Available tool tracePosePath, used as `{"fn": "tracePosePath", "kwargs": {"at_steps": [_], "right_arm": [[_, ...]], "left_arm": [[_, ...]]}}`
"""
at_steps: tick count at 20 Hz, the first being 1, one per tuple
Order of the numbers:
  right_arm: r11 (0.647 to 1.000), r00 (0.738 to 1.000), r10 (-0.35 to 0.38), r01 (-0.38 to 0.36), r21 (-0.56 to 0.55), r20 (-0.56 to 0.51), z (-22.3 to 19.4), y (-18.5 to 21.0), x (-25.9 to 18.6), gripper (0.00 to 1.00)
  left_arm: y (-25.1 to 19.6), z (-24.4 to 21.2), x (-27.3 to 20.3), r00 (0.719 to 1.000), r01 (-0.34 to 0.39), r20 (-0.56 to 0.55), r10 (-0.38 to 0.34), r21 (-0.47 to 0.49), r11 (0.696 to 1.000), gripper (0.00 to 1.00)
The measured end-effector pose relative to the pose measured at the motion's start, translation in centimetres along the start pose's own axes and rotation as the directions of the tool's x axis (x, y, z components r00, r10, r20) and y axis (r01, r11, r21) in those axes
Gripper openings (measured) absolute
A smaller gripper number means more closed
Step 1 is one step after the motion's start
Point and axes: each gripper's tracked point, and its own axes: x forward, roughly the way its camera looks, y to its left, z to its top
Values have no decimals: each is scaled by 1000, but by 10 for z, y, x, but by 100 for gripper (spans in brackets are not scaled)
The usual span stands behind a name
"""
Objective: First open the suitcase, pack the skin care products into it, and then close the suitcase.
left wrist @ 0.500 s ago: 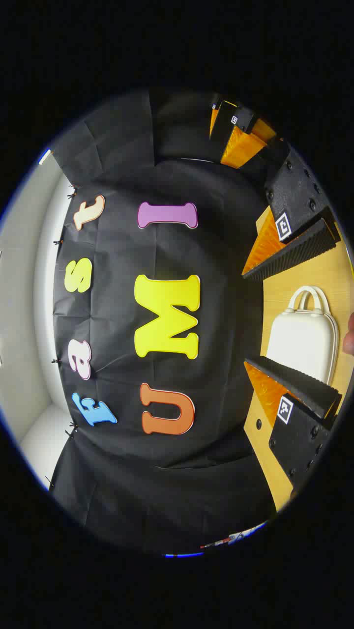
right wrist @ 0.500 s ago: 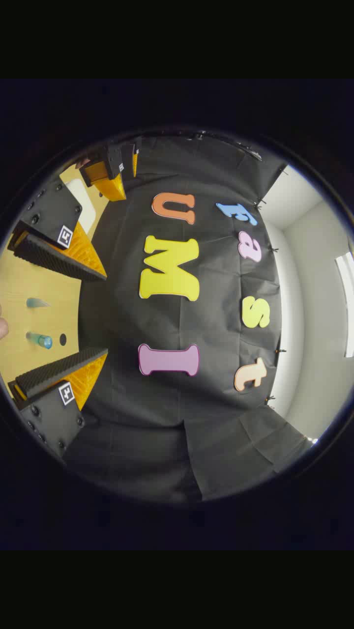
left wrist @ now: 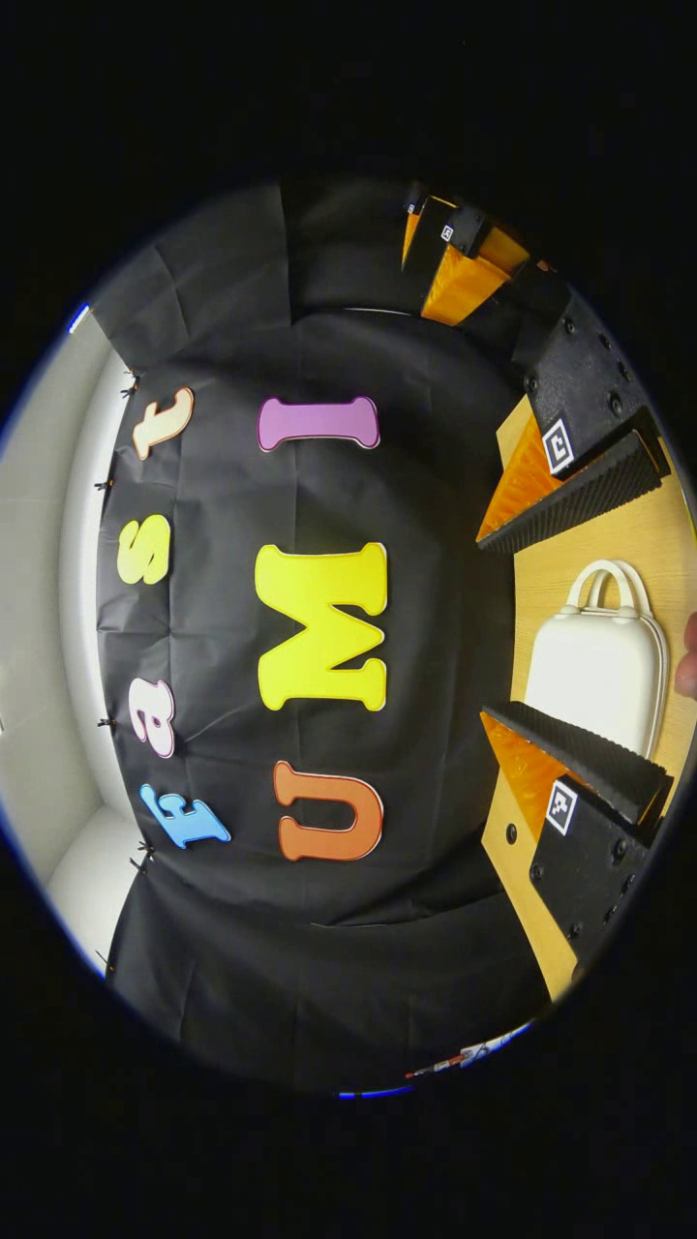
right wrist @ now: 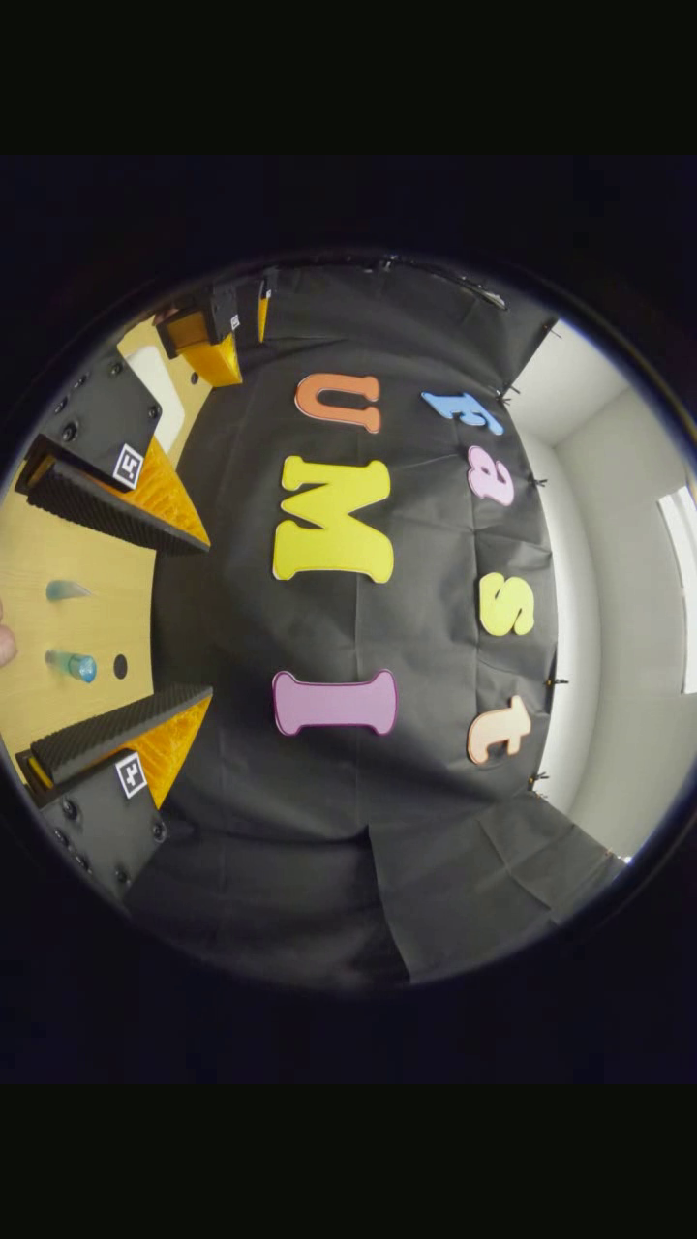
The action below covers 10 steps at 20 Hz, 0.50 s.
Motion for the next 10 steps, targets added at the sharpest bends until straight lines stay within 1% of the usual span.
{"fn": "tracePosePath", "kwargs": {"at_steps": [6, 10], "right_arm": [[1000, 1000, 29, -29, -2, -10, -3, 12, -3, 80], [999, 999, 38, -38, -9, -10, -2, 11, -4, 80]], "left_arm": [[3, -4, 1, 1000, -7, -5, 7, -10, 1000, 99], [-1, -7, 0, 1000, -4, -17, 4, -12, 1000, 99]]}}
